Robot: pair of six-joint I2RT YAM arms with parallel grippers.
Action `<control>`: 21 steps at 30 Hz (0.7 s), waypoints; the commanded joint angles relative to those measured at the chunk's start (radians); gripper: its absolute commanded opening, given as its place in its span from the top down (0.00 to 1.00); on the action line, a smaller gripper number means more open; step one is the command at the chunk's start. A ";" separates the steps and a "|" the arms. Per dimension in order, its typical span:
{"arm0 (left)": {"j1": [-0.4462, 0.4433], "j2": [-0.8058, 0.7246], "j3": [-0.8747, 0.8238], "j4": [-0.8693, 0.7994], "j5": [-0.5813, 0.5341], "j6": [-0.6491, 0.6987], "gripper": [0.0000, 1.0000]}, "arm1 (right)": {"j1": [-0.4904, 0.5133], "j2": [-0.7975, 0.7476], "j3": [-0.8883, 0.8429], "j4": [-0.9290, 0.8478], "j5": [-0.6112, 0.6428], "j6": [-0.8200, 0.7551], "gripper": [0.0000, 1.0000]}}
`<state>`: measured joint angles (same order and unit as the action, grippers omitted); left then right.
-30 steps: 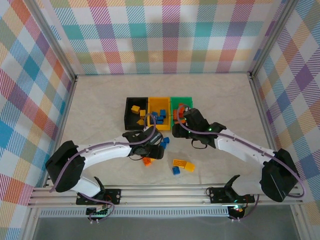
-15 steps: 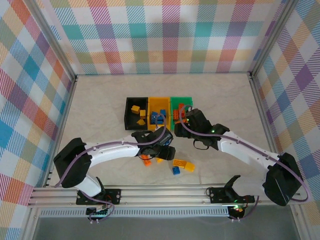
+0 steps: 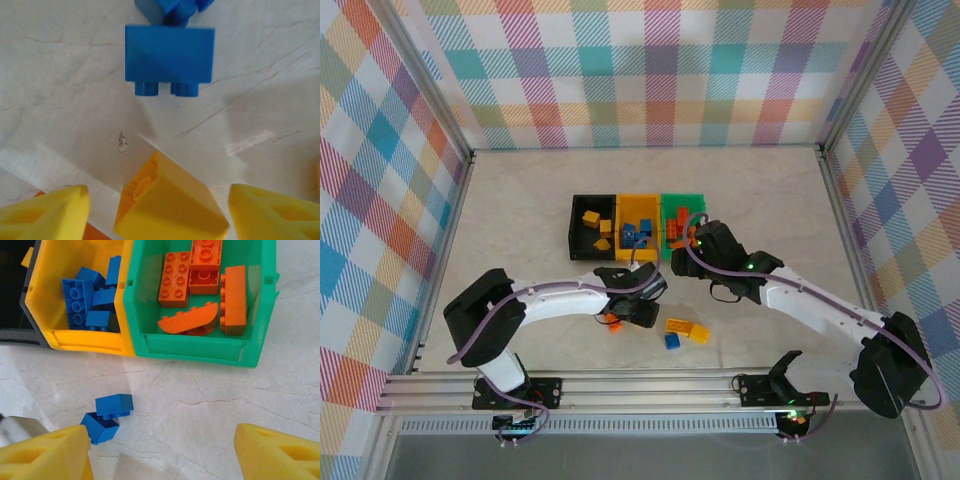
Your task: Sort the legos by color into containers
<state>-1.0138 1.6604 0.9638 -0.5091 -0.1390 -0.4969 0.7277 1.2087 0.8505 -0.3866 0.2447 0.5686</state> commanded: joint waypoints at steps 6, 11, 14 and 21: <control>-0.010 0.012 -0.013 0.028 0.003 0.019 0.51 | -0.011 -0.053 -0.008 -0.020 0.034 0.013 0.22; -0.009 -0.055 -0.017 -0.001 -0.028 0.006 0.62 | -0.012 -0.050 -0.007 -0.017 0.034 0.022 0.22; -0.002 -0.134 -0.010 -0.030 -0.071 -0.001 0.62 | -0.013 -0.049 -0.004 -0.016 0.036 0.025 0.22; 0.197 -0.288 0.066 -0.111 -0.203 0.060 0.62 | -0.013 -0.052 -0.011 -0.013 0.033 0.034 0.22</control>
<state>-0.9184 1.4128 0.9878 -0.5732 -0.2569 -0.4694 0.7200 1.1725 0.8505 -0.3973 0.2691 0.5827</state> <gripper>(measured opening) 0.474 0.777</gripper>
